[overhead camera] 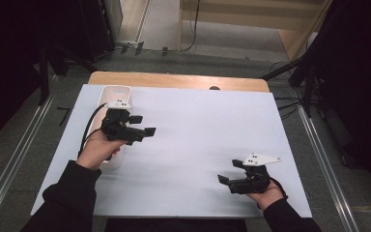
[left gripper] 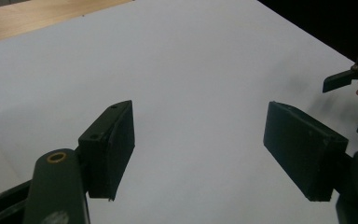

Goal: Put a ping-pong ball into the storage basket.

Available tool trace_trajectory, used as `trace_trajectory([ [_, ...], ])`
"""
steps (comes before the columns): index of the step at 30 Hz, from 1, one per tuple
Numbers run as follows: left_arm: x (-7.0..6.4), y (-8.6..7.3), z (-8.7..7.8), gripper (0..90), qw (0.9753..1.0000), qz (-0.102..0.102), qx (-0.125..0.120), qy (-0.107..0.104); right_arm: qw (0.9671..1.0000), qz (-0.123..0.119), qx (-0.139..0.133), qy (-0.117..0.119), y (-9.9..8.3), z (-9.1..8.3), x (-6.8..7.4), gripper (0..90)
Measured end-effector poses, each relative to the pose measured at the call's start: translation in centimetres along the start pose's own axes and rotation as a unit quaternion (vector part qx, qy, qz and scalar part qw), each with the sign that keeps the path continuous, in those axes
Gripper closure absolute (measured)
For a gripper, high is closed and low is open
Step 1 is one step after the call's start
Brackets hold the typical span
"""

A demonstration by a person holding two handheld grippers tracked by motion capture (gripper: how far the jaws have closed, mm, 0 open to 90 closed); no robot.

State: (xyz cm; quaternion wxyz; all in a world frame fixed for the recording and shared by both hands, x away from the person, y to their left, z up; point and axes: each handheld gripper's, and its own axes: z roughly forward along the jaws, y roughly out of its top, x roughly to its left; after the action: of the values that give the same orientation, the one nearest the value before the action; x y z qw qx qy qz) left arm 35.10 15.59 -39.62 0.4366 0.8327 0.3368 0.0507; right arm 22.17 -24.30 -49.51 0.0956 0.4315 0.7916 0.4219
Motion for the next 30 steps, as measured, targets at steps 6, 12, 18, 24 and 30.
trace_trajectory([
  [6,-0.6,-0.5,0.4,25.2,1.0,0.004,0.001,-0.002,1.0,0.0,0.0,0.001,0.0,0.0,0.0,14.2],
  [12,-0.8,-0.9,0.4,25.1,1.0,0.008,0.0,-0.006,1.0,0.0,0.001,0.001,0.0,0.0,0.0,14.2],
  [18,-1.0,-1.4,0.5,25.1,0.9998,0.012,0.0,-0.013,1.0,0.001,0.0,0.0,0.0,0.0,0.0,14.2],
  [24,-1.2,-2.0,0.5,25.1,0.9997,0.024,0.002,-0.008,1.0,0.0,0.001,0.0,0.0,0.0,0.0,14.1],
  [30,-1.5,-2.4,0.6,25.1,0.9996,0.026,0.004,-0.009,1.0,0.0,0.001,0.001,0.0,0.0,0.0,14.2],
])
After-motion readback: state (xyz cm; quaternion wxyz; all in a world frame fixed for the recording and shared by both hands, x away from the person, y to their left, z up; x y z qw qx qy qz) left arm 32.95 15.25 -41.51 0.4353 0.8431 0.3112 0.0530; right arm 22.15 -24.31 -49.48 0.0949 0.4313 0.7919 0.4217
